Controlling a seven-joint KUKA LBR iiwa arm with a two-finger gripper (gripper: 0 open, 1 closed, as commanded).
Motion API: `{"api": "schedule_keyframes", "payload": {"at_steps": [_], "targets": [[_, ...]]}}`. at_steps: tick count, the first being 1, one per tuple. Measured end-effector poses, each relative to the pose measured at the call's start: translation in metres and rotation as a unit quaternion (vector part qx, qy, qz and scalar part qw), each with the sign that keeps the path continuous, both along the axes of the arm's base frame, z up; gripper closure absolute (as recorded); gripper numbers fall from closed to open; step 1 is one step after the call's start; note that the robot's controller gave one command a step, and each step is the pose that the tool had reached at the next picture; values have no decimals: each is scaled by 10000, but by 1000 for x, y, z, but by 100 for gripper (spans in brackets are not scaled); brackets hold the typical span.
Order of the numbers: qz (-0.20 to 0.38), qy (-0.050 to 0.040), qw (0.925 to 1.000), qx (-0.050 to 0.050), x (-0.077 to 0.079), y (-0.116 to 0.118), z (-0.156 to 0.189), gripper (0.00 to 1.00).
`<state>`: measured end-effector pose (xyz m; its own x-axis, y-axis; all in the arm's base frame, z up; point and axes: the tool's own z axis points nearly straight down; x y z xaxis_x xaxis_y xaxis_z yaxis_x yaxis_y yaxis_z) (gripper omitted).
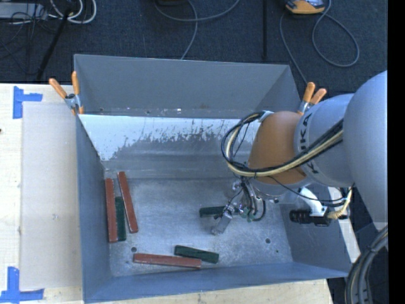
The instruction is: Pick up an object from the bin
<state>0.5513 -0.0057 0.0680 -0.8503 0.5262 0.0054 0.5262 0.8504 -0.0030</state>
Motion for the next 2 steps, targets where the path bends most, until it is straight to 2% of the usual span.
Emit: {"api": "schedule_keyframes", "payload": {"at_steps": [1,2], "targets": [[-6,-26,10000,0,2,0,2,100],[-51,-78,10000,-8,36,-36,170,100]]}}
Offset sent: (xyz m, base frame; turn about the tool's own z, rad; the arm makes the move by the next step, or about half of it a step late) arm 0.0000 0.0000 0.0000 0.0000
